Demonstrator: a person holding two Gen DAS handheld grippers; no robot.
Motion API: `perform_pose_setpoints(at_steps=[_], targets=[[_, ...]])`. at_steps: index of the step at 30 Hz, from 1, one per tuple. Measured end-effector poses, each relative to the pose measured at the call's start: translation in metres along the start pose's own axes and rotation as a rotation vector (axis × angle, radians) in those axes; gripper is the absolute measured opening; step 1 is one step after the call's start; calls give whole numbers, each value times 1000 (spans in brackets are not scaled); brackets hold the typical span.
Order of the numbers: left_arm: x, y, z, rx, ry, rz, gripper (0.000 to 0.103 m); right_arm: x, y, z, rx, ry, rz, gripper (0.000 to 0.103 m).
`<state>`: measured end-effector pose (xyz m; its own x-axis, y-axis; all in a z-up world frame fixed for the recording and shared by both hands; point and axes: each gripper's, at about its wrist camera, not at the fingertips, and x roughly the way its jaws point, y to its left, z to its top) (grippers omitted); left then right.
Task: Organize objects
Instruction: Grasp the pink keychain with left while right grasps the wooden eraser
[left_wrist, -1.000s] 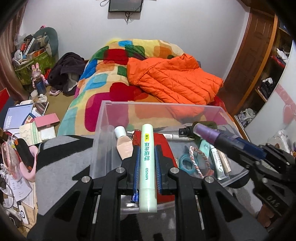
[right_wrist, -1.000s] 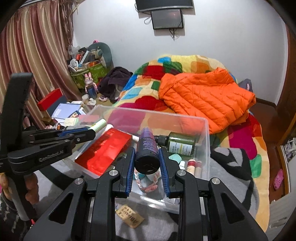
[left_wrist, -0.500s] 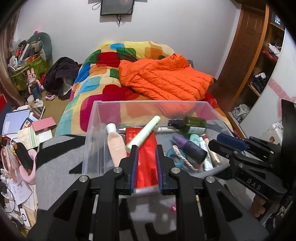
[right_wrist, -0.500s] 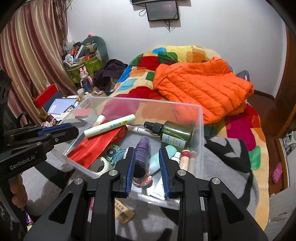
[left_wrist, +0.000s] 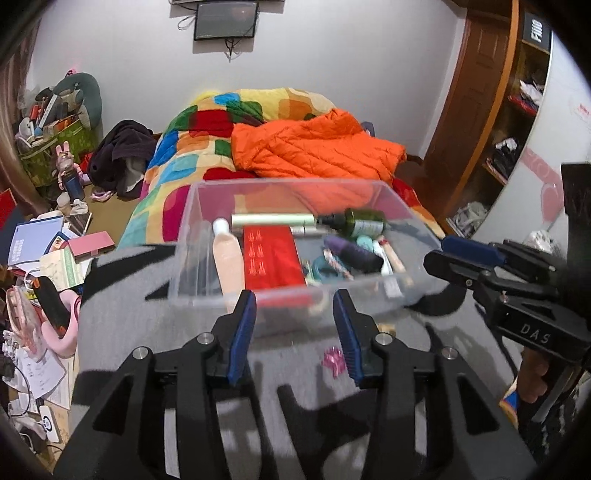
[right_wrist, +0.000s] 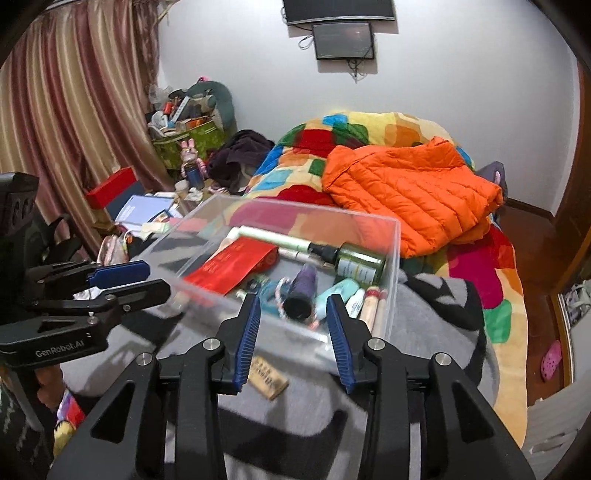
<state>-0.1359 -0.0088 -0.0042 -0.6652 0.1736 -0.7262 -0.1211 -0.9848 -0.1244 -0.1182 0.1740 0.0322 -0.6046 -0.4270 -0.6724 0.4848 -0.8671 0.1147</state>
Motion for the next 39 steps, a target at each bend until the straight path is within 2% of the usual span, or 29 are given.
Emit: perform_pose_setpoints(at_steps=[5,12,18,21,23,24,26,28,34,36,37,39], targets=[[6,-6,-20,13,50,-4,44,5,4,-19,-15,45,16,34],[20,-6,-45,0,119,-10,48,36,2,-39,-10,153,23,45],[33,-10,-56,-11,170,-34,48,64,2,-45,-13,224,26,46],[35,-16,-58,6,177,-38,48,66,8,-47,-35,218,25,46],[37,-21,-56,20,181,-42,48,64,12,-49,-60,200,14,39],[38,-24,-55,28,182,-46,48,61,13,-50,-60,184,19,28],[40,-30,-53,42,180,-54,48,57,11,-48,-52,178,7,17],[43,-37,-51,58,174,-59,48,54,6,-48,-31,177,16,11],[62,-48,-46,91,203,-52,48,47,-3,-48,-18,189,31,12],[69,-51,-45,106,207,-38,48,45,-4,-46,-6,195,56,16],[69,-53,-45,114,202,-28,45,44,-5,-45,-1,191,69,19],[70,-52,-44,113,197,-30,31,42,-5,-45,-7,181,69,31]])
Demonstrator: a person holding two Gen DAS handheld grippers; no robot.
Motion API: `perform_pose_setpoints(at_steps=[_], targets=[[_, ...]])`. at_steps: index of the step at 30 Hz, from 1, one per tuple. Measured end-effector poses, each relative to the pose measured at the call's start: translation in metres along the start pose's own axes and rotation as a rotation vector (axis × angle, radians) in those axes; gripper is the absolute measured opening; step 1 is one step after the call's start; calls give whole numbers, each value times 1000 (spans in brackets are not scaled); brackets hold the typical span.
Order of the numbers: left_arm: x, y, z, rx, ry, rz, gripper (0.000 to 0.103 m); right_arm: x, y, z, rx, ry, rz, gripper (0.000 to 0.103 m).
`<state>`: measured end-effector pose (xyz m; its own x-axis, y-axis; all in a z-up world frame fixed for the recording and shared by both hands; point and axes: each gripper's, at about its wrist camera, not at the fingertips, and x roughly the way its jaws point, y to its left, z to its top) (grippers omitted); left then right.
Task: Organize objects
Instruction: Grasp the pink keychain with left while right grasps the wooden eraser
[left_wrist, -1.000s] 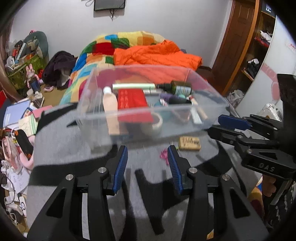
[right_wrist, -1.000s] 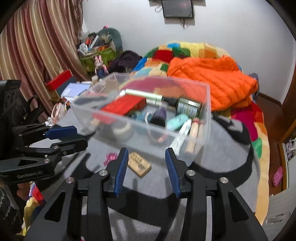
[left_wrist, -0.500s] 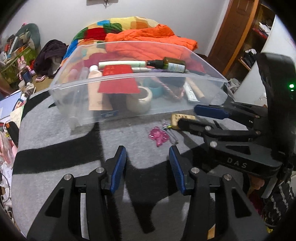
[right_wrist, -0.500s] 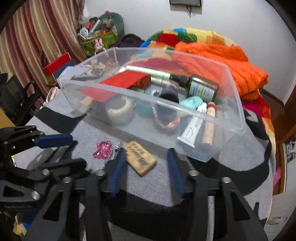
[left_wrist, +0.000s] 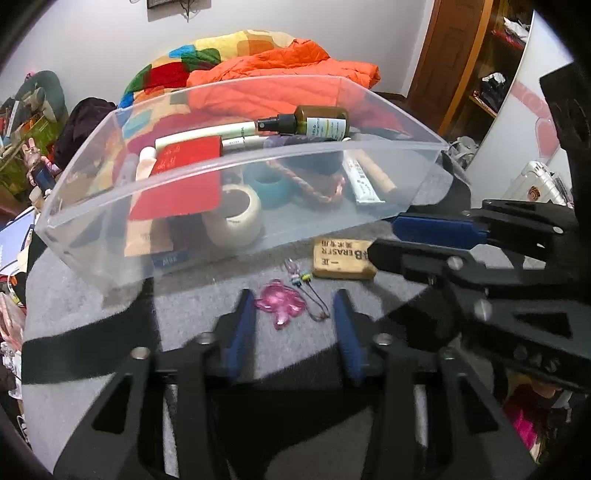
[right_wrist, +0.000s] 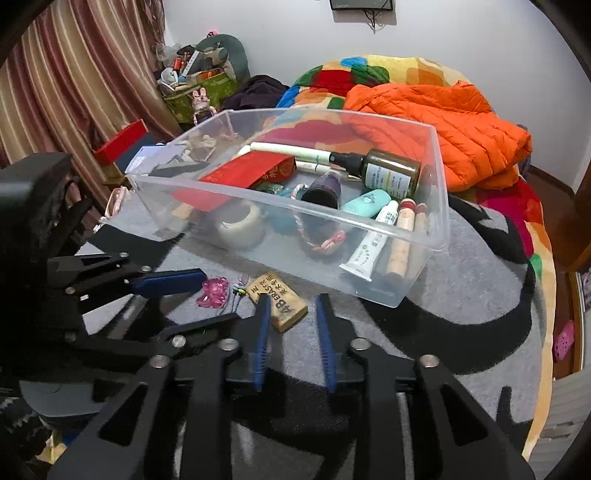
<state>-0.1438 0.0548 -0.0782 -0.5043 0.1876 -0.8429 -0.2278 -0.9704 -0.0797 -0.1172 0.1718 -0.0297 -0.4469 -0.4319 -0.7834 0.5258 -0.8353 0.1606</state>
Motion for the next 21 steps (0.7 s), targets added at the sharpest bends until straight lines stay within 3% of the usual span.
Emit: perform_pose_setpoints(at_steps=[1,4,12,16,21], targets=[[0,1,0,-3,1,-13,27,0,1,0,-6,-3,-4,38],[-2,7,-2,-29,-11,-34,27,2,4,0,-31,0,-9,44],[-19,32,-20,-97,-36,-23,27,25,16,0,-106,38,-50,44],[-30,41,-26,-130,-52,-22,27,28,24,-3,-139,36,-65,26],[-49,48,-26,-158,-102,-32,27,18,28,-7,-130,9,-58,25]])
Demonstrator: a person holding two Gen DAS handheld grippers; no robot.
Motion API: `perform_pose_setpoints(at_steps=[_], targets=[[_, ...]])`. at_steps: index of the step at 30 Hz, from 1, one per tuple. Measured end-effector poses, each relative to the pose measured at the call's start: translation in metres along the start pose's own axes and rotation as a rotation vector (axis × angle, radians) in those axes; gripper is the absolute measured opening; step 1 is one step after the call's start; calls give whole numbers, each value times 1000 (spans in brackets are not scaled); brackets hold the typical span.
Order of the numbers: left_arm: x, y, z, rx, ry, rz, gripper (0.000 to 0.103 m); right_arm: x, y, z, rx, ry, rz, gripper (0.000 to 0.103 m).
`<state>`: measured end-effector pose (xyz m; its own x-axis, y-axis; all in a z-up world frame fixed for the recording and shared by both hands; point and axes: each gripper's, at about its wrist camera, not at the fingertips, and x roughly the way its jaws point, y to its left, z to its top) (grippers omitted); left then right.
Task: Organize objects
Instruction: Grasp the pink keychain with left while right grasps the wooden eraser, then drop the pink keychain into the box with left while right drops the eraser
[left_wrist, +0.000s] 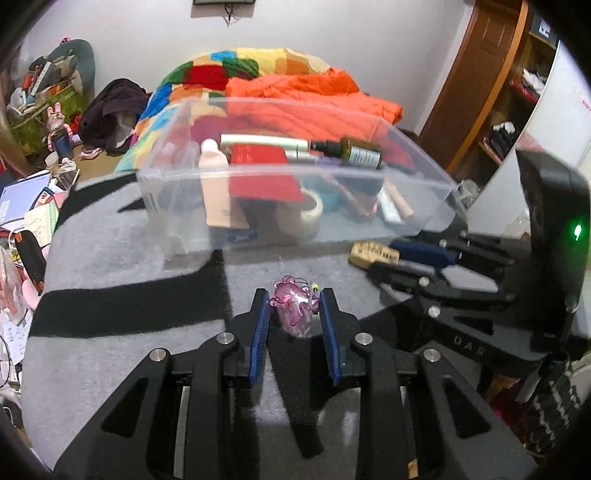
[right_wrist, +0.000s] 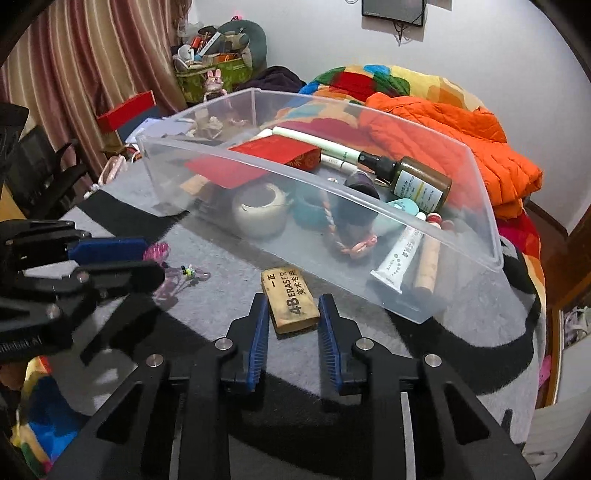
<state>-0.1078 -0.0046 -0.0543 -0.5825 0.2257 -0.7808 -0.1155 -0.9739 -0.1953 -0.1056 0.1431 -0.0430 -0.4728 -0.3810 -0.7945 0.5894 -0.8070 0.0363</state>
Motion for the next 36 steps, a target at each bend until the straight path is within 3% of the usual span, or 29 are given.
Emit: perform_pose_setpoints(at_steps=[17,25,29,36], targets=[[-55,-15,42,1,-181,-25,27,-80,-2,13,86,-228,28,23],[-64,-27,77,34,-249,-19,27,-101,-26,35,170,-321,-5,23],[-53,-28,91,33,-244,-13,27,-96,-37,43,208,-322,-56,23],[-12,-28,102,16,-174,-21,27,-65,-48,47,243,-261,-68,23]])
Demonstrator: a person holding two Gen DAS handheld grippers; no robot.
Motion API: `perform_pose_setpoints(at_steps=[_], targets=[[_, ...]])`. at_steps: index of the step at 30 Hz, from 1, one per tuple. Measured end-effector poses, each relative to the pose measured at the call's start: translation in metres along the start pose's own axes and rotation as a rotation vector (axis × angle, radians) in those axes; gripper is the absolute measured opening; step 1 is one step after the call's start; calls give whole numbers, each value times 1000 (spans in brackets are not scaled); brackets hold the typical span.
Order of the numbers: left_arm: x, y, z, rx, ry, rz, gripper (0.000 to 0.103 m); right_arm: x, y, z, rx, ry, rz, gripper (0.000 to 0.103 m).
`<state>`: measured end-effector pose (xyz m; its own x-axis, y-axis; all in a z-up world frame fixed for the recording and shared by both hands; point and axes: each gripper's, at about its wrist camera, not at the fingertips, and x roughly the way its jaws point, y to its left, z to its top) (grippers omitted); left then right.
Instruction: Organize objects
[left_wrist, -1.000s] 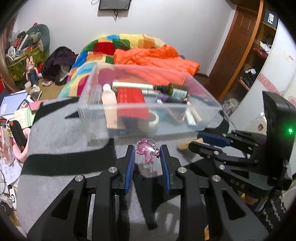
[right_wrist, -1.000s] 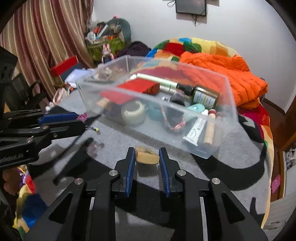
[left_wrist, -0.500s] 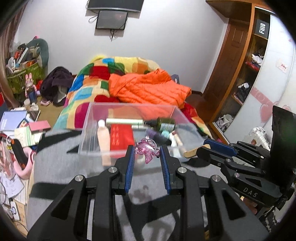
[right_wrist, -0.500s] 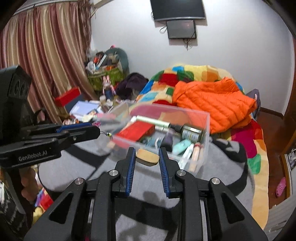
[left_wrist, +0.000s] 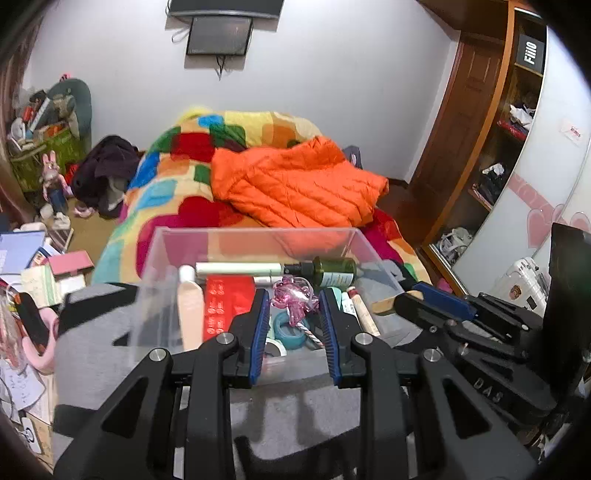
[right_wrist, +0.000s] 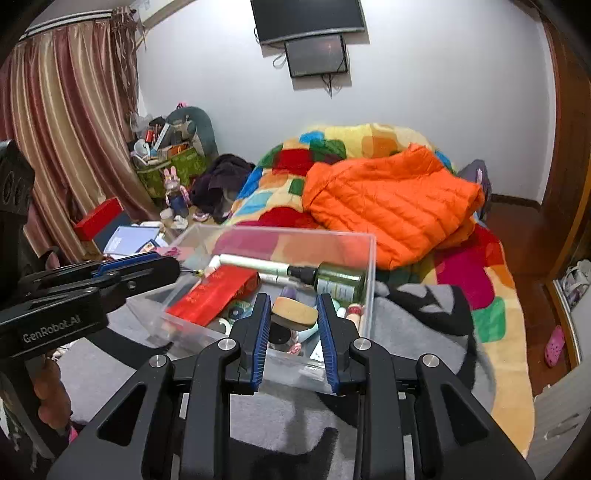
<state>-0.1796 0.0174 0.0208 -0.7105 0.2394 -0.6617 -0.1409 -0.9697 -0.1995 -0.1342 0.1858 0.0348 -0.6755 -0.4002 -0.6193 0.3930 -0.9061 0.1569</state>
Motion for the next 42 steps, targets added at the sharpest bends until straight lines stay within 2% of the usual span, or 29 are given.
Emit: perform_pose_setpoints(at_steps=[9,21,24,26,30,35,39,42], targets=[[34,1,-13,4,86,-6,27,27,-1,-8,-4,85,17,24],[-2,1,-17,18,20,5,29,-5,5,-4,-19,36,32,29],[-17,3,-21,14,-8,15,40,-16,8,-7,-28,21,33,32],[-25,5,-25,11,-25,20,51,-22,9,-9,-30,15,36,33],[-40,5,-38,22,-65,48,66,-35,12,-17,-28,-9,20,57],[-52,5,-53,28,-92,85,86,-44,17,-26,-31,-18,5,68],[-58,5,-65,26,-110,102,91,-50,19,-36,-35,-32,-16,81],[-60,5,-74,23,-110,106,92,-53,19,-41,-26,-36,-19,82]])
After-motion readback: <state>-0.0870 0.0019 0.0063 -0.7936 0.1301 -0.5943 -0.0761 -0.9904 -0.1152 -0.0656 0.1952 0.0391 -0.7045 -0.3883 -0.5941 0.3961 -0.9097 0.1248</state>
